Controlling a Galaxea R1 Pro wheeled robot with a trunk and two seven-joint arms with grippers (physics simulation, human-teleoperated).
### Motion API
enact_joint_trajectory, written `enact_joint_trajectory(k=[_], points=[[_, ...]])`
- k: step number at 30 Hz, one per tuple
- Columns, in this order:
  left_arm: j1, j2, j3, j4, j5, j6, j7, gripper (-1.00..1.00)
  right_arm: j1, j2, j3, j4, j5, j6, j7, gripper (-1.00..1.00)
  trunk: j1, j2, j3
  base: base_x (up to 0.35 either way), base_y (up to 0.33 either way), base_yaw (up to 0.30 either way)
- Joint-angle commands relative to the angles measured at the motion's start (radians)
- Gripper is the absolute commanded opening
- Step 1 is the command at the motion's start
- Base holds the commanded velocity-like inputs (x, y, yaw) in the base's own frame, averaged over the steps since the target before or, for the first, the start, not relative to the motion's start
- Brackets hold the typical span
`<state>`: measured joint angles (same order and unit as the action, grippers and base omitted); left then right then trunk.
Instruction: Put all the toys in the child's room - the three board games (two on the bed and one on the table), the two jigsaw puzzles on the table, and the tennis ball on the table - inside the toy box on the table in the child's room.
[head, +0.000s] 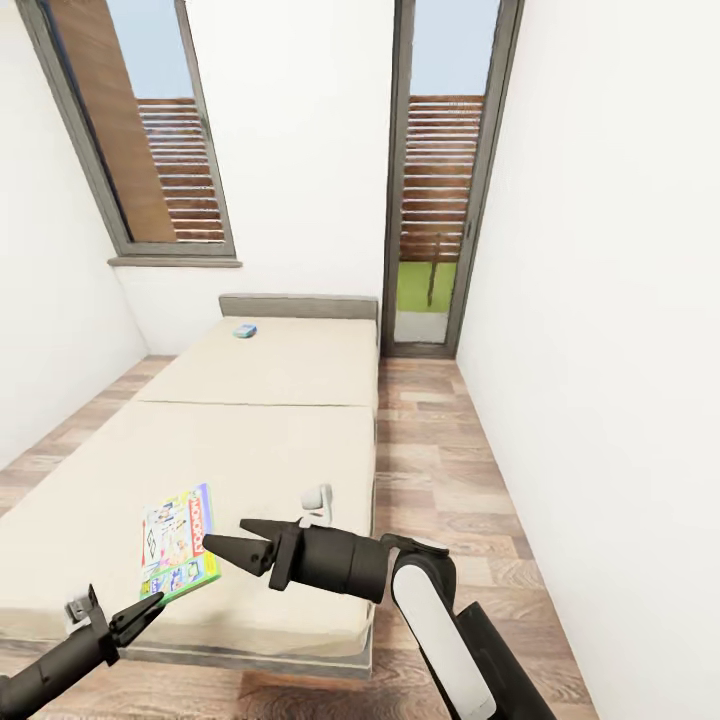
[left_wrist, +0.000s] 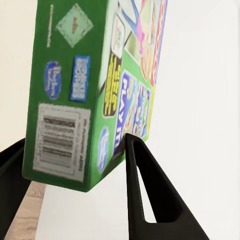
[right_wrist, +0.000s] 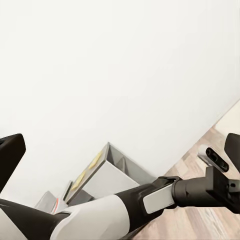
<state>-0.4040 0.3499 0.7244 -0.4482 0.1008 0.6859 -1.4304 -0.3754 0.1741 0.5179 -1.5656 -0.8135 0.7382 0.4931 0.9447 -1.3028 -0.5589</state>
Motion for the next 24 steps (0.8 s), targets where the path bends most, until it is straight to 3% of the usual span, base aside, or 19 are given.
enact_joint_trajectory(k=[1, 18, 24], points=[[-0.001, 0.0, 0.003, 0.0, -0.001, 0.011, -0.004, -1.0, 0.0, 0.0, -0.001, 0.0, -0.003, 0.005, 0.0, 1.0, -0.004, 0.007, 0.003, 0.0, 0.0, 0.28], [-0.001, 0.0, 0.003, 0.0, -0.001, 0.011, -0.004, -1.0, 0.0, 0.0, 0.0, 0.0, -0.002, 0.002, -0.001, 1.0, -0.069, 0.126, 0.066, 0.0, 0.0, 0.28], [-0.001, 0.0, 0.003, 0.0, -0.001, 0.011, -0.005, -1.0, 0.0, 0.0, 0.001, 0.0, -0.001, 0.001, -0.001, 1.0, -0.069, 0.126, 0.071, 0.002, 0.0, 0.276]])
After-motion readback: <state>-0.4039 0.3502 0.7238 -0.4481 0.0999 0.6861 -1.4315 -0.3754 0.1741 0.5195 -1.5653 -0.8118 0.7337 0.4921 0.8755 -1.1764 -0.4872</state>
